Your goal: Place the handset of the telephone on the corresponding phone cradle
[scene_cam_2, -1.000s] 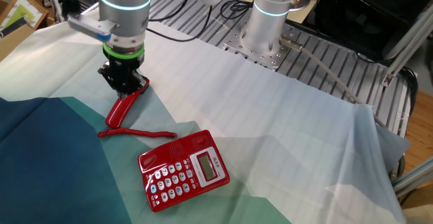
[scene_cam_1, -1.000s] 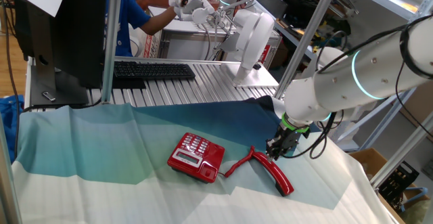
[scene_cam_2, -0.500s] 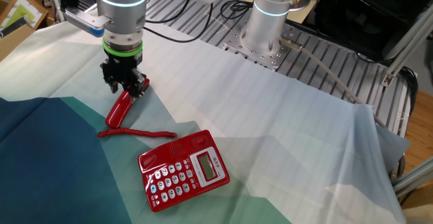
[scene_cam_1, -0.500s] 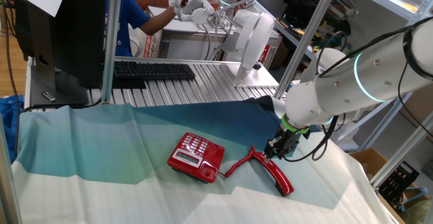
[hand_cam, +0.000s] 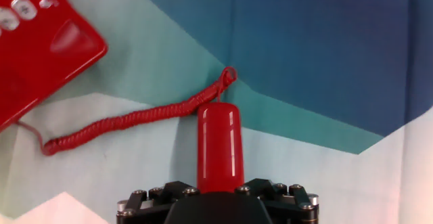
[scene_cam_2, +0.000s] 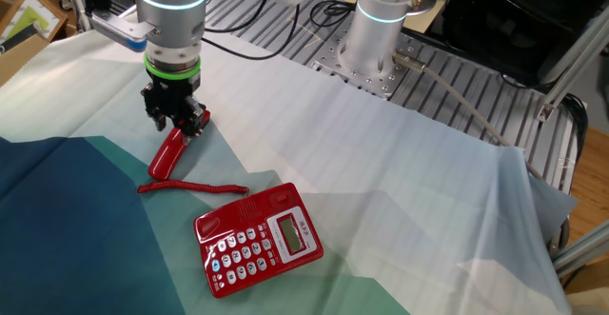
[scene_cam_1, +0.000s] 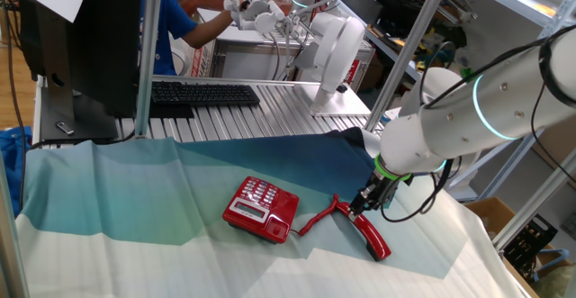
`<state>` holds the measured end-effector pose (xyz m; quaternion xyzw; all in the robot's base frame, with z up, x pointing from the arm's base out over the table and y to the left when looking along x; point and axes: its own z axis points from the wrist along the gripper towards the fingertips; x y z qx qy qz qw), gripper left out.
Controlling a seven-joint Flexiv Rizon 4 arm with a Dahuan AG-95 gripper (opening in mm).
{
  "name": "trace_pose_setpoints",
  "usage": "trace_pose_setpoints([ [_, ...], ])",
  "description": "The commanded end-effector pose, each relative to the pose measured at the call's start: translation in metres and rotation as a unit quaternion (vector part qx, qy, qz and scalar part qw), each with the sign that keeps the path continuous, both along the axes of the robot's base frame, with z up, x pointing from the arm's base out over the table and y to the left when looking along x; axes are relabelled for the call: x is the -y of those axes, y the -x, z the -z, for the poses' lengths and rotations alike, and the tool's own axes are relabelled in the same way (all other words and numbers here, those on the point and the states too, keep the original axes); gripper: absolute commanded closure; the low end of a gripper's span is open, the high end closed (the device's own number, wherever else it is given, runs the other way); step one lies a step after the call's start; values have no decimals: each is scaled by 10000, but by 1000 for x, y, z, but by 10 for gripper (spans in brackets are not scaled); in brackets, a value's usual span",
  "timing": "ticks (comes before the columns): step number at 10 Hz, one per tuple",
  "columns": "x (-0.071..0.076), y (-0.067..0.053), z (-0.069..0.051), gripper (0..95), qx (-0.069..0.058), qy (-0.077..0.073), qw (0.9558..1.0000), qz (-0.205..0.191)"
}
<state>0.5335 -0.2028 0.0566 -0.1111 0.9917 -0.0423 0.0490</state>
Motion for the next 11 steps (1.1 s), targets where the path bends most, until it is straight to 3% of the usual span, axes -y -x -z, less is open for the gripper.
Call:
trace_pose_setpoints([
  [1, 2, -2, 4, 190, -21, -2, 10000, 40],
  [4, 9, -5, 14, 190, -8, -55, 10000, 79],
  [11, 6, -5, 35, 190, -33, -140, 9997, 213],
])
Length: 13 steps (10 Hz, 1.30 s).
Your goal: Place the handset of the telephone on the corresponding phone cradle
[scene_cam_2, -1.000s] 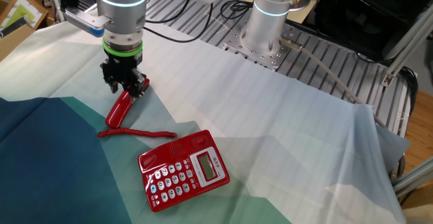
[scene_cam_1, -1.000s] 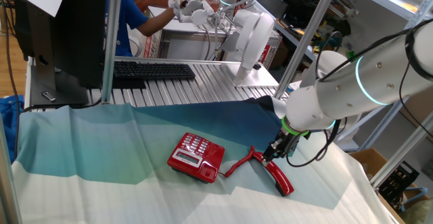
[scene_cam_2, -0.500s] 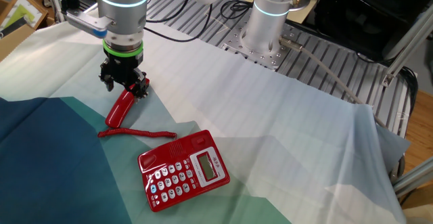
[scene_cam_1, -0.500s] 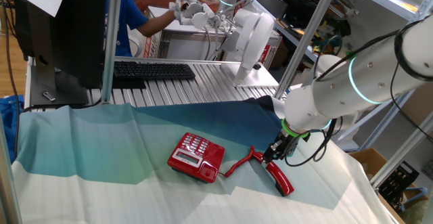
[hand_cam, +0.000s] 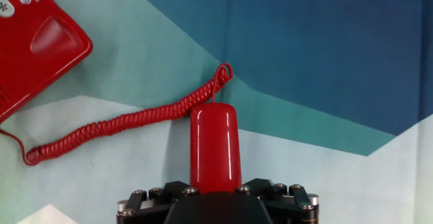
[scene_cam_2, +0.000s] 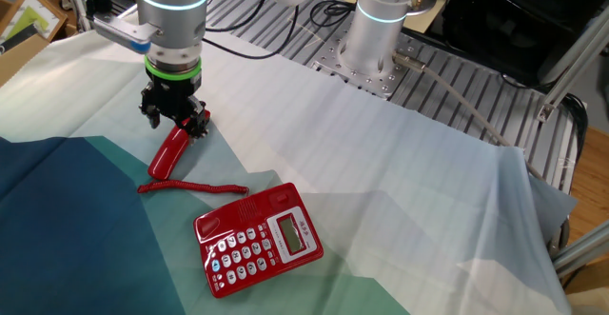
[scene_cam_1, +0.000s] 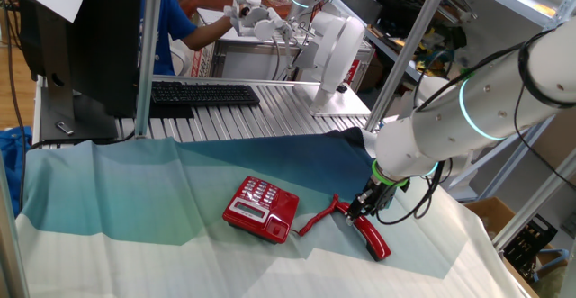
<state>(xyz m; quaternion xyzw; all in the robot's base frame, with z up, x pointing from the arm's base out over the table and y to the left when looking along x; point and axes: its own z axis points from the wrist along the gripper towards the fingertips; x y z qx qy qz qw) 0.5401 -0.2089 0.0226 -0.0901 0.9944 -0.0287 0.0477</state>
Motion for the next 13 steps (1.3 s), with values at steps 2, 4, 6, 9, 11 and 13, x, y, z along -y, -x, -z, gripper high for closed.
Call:
trace_pose_setpoints([
  [2, -1, 2, 3, 380, -36, -7, 10000, 1],
  [4, -1, 2, 3, 380, -54, -22, 10000, -5],
  [6, -1, 2, 3, 380, -55, -22, 10000, -10],
  [9, -1, 1, 3, 380, -60, -6, 10000, -58],
  [11, 0, 1, 3, 380, -75, -2, 10000, -64],
  [13, 2, -2, 2, 380, -164, 3, 9998, -126],
])
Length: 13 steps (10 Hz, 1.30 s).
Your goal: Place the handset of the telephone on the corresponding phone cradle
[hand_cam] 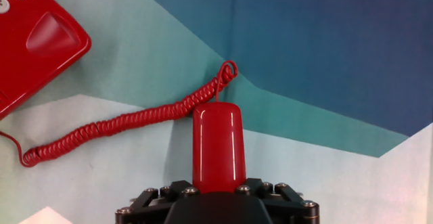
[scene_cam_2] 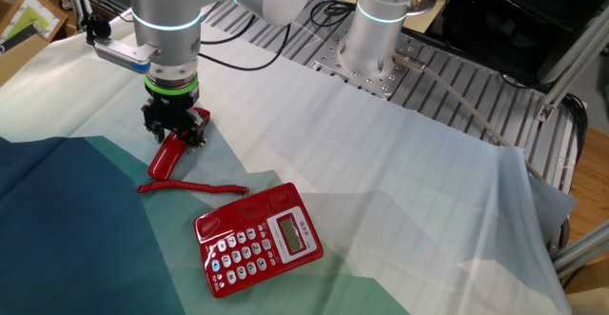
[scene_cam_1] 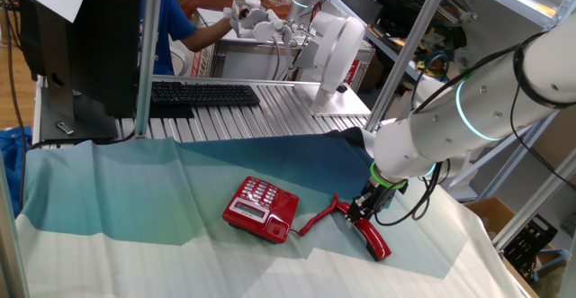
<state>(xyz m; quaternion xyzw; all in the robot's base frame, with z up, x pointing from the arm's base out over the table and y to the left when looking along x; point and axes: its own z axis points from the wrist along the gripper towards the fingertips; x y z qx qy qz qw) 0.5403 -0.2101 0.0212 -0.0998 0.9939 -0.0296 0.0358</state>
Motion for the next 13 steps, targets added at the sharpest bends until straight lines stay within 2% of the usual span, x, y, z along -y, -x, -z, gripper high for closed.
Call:
trace_pose_setpoints([
  [1, 2, -3, 0, 380, -53, -30, 10000, -11],
  [3, 2, -3, 0, 380, -32, -39, 9999, 93],
  [4, 2, -3, 0, 570, -42, -37, 9999, 94],
  [5, 2, -3, 0, 570, -48, -38, 10000, 75],
  [6, 2, -3, 1, 760, -62, -38, 10000, 44],
  [8, 2, -3, 1, 760, -65, -51, 10000, 31],
  [9, 2, -3, 1, 950, -77, -44, 10000, -3],
  [10, 2, -3, 1, 950, -158, -49, 9999, -21],
  [11, 2, -3, 1, 950, -123, -39, 9999, -18],
  [13, 2, -3, 1, 950, -147, -41, 9999, 5],
])
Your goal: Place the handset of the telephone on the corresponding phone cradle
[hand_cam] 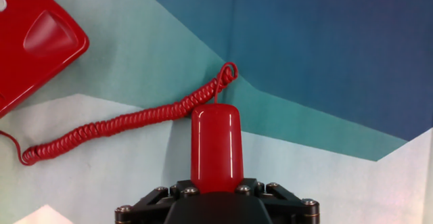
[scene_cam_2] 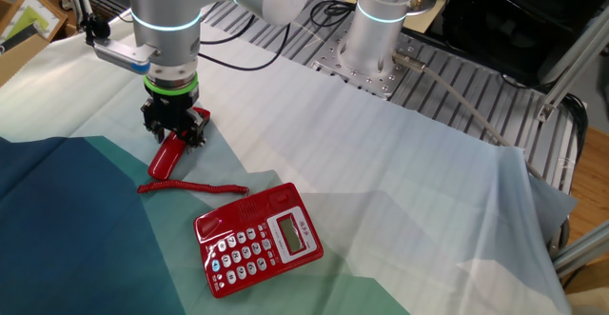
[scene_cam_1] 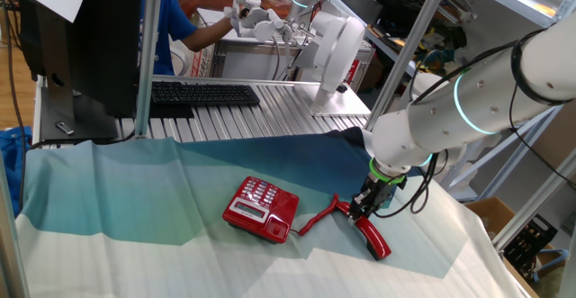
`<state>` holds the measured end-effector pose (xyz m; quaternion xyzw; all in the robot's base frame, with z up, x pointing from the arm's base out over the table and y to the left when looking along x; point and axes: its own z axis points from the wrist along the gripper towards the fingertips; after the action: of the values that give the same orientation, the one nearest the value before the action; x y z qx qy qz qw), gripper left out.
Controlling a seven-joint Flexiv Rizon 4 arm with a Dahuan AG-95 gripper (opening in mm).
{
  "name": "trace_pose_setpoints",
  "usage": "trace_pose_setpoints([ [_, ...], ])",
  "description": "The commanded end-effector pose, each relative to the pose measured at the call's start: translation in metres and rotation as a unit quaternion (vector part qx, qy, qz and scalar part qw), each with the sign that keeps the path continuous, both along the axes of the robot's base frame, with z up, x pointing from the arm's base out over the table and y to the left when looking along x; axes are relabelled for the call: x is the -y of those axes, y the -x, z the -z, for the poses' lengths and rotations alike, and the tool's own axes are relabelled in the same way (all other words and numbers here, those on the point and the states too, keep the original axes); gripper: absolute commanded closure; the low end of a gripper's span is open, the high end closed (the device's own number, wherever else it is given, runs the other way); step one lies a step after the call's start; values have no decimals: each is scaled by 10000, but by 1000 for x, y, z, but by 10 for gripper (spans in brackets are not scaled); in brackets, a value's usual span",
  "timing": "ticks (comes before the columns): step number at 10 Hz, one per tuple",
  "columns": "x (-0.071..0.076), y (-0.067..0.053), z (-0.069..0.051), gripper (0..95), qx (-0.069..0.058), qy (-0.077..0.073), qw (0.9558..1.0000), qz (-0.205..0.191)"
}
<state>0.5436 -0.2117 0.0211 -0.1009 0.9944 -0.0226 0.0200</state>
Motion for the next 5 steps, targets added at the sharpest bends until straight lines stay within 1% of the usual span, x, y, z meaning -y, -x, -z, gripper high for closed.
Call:
trace_pose_setpoints([
  [1, 0, 0, 1, 950, 10, 10, 10000, 20],
  [3, 0, 0, 1, 950, -2, 34, 10000, 81],
  [4, 0, 0, 1, 950, -27, 25, 9999, 111],
  [5, 0, 1, 0, 950, -156, -34, 9997, 176],
])
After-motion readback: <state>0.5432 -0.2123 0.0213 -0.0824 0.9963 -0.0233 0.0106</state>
